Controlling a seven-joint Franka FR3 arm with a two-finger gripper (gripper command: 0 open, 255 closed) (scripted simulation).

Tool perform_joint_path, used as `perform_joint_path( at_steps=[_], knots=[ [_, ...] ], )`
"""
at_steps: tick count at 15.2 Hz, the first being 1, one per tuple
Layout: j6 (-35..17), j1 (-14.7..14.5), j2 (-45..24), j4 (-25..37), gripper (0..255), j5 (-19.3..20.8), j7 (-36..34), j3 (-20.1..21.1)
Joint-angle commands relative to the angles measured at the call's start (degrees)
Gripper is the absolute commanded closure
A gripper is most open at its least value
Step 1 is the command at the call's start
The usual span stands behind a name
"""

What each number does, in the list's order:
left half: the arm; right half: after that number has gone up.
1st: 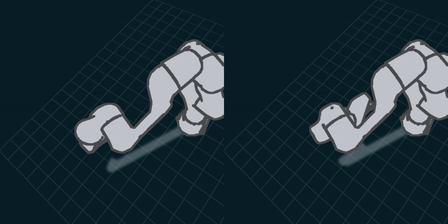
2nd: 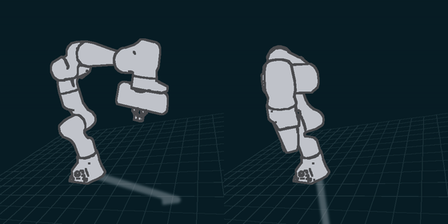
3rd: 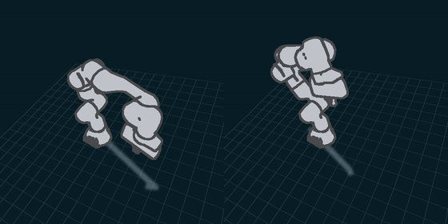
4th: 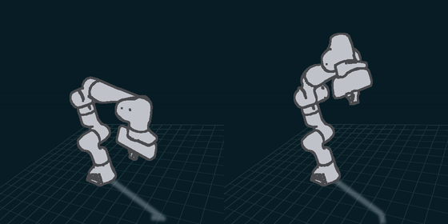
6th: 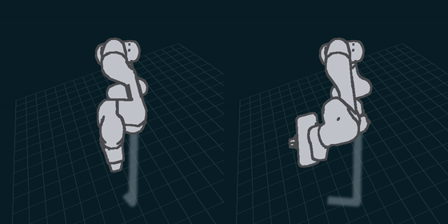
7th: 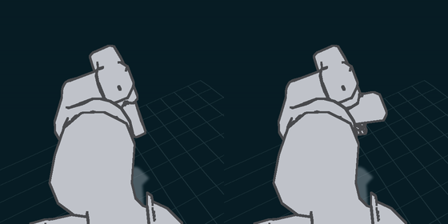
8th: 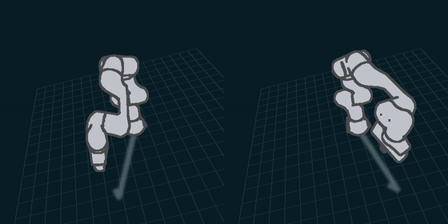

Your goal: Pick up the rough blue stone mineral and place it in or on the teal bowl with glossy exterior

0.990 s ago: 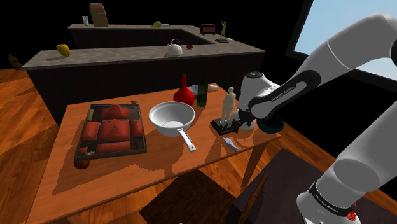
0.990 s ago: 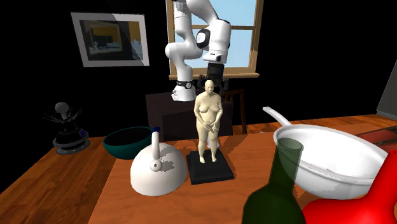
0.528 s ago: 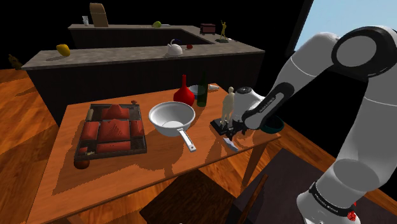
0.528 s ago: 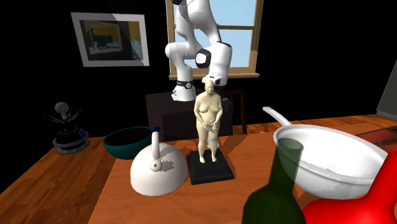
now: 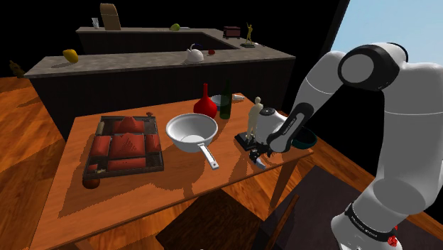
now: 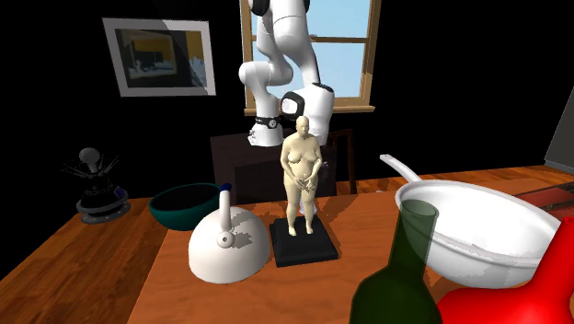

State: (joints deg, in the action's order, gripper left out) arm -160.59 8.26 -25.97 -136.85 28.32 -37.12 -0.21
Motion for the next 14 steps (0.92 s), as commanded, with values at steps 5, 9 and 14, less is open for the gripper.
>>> perform_joint_path(
  at_steps=[5,9,14],
  knots=[
    [-2.21,-0.77,-2.96,0.86,0,1.33,-1.2,-1.34],
    [-2.21,-0.77,-2.96,0.86,0,1.33,-1.2,-1.34],
    [-2.15,-0.72,-2.9,0.87,255,1.29,-1.13,-1.3]
  ],
)
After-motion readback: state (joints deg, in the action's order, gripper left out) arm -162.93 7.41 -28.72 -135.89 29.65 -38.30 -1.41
